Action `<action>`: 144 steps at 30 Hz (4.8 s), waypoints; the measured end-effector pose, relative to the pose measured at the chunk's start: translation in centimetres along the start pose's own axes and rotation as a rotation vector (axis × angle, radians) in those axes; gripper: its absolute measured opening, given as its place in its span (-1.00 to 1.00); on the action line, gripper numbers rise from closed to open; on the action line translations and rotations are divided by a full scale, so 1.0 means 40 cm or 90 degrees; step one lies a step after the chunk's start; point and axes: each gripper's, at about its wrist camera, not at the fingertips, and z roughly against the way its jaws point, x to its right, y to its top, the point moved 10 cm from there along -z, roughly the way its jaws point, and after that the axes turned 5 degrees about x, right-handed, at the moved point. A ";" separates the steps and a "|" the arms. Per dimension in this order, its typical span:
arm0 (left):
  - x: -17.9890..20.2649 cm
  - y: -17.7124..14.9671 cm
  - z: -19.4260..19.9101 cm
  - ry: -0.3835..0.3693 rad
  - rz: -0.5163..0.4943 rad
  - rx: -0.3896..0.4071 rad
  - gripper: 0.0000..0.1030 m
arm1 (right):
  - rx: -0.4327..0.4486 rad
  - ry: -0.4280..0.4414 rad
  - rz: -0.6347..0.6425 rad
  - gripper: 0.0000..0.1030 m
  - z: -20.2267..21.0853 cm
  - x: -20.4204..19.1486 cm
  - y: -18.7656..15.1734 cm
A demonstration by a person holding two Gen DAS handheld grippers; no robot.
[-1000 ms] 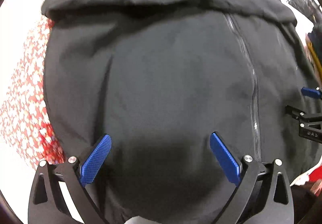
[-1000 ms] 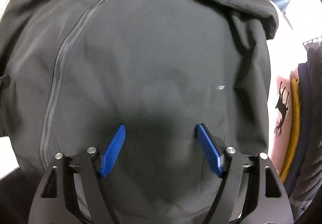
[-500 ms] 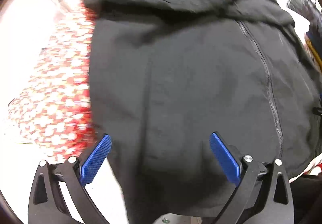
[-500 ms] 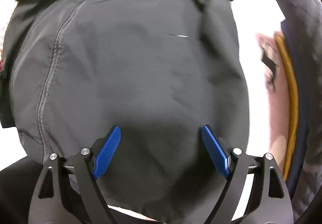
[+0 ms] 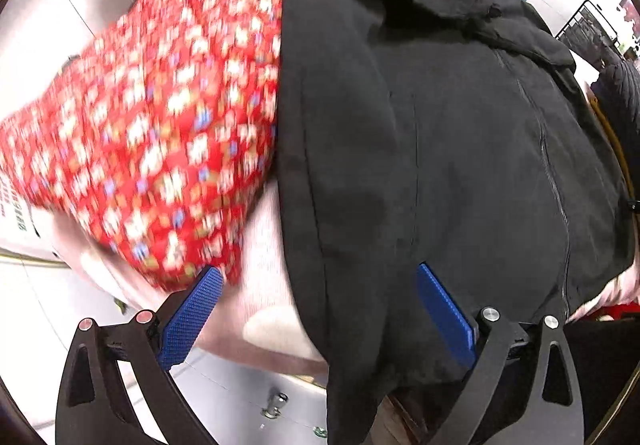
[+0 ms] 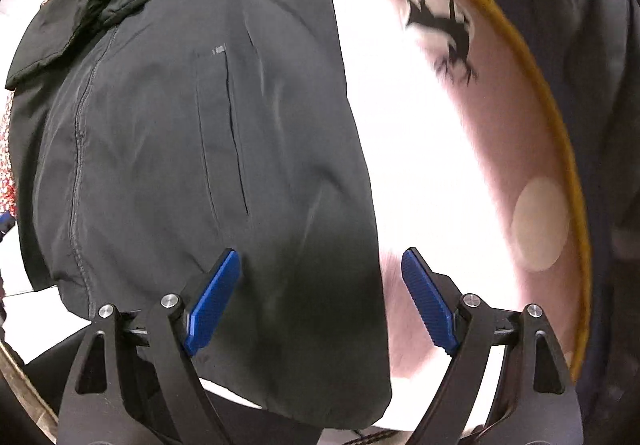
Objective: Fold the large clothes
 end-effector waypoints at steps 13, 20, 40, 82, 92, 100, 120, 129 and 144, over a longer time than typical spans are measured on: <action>0.016 -0.193 -0.072 -0.102 0.020 -0.136 0.26 | -0.011 0.032 -0.029 0.60 0.028 0.131 -0.074; 0.026 -0.221 -0.087 -0.127 0.014 -0.176 -0.21 | -0.081 0.112 -0.023 0.48 -0.022 0.086 -0.143; 0.083 -0.274 0.191 -0.253 -0.238 -0.242 -0.96 | -0.088 0.219 0.045 -0.91 0.192 -0.048 -0.197; -0.056 0.903 -0.050 -0.218 0.156 0.025 -0.86 | 0.086 0.251 -0.265 -0.90 0.132 -0.029 0.943; -0.191 0.997 -0.026 -0.278 0.339 0.092 0.54 | 0.073 0.329 -0.448 0.17 0.057 0.051 1.004; -0.149 0.994 0.073 -0.150 0.222 0.156 0.70 | 0.137 0.213 -0.295 0.18 0.118 -0.005 1.017; 0.393 0.778 -0.229 0.018 -0.201 0.078 0.76 | 0.135 -0.035 0.333 0.18 -0.129 -0.510 0.714; 0.126 1.054 -0.278 0.181 -0.045 0.087 0.76 | 0.122 -0.071 0.166 0.54 -0.195 -0.431 0.999; 0.007 1.006 -0.067 0.112 0.047 0.179 0.87 | 0.194 -0.028 -0.106 0.58 -0.082 -0.256 1.051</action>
